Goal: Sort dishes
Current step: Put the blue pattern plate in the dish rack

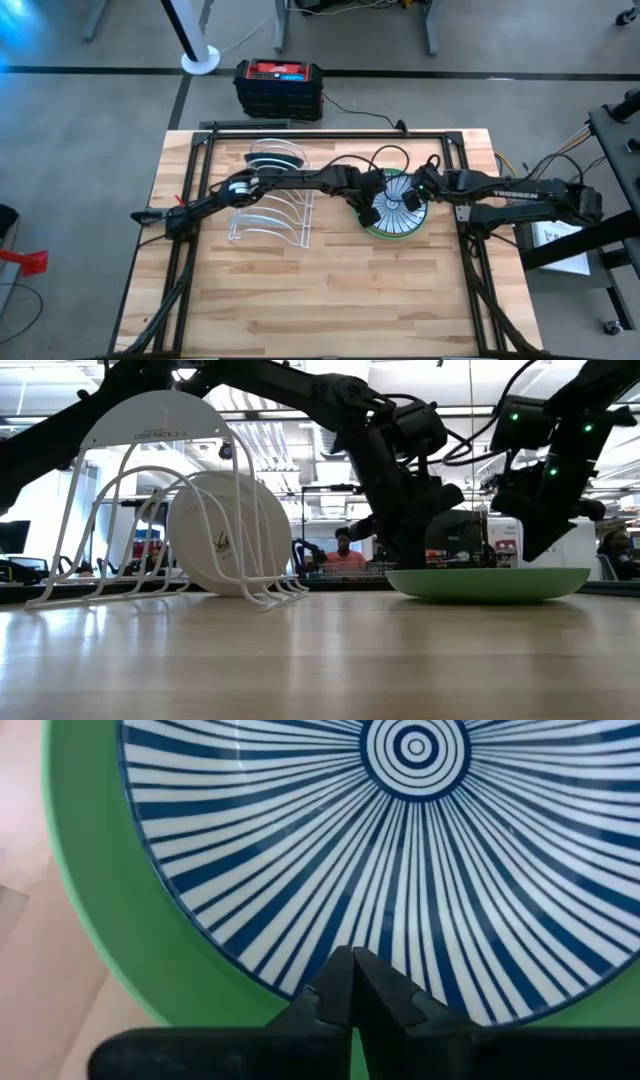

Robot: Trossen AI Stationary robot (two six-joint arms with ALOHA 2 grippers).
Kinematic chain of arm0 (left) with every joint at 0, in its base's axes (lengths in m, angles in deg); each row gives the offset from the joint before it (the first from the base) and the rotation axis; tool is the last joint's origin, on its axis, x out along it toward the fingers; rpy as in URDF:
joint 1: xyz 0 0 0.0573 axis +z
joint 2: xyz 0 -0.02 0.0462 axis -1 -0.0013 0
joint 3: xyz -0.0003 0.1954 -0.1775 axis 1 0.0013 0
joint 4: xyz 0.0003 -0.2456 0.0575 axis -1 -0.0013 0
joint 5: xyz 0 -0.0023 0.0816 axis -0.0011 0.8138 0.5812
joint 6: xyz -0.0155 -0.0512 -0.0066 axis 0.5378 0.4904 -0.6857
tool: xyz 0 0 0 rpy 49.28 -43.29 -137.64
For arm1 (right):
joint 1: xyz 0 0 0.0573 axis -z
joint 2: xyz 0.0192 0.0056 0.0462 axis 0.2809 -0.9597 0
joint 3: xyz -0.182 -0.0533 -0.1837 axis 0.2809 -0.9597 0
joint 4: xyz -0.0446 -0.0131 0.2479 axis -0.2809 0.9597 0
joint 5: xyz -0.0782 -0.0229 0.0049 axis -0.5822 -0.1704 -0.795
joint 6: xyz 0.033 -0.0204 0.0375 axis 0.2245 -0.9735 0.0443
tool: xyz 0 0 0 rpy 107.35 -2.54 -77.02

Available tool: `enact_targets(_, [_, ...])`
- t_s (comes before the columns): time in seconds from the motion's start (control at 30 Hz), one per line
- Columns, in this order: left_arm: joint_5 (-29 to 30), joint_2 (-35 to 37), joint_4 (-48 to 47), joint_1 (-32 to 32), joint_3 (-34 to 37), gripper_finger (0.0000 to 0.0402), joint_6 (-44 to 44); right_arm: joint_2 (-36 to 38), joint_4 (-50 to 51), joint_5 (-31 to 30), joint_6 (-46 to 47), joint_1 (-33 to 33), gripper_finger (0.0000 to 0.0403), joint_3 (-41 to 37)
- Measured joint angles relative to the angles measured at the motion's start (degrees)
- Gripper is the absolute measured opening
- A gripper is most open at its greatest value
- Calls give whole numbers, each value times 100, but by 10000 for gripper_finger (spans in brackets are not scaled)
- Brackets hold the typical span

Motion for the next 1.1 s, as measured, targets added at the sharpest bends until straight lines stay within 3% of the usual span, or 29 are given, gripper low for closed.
enact_targets(0.3, [2, 4, 126, 4, 197, 0, 16, -51, -69, 12, -142, 158, 54, 0])
enact_targets(0.73, [0, 4, 156, 13, 247, 0, -42, -45, -156, 632, -47, 162, 159, 2])
enact_targets(1.1, [24, 2, 240, 13, 349, 0, 16, -47, -323, 1181, 20, 163, 180, -13])
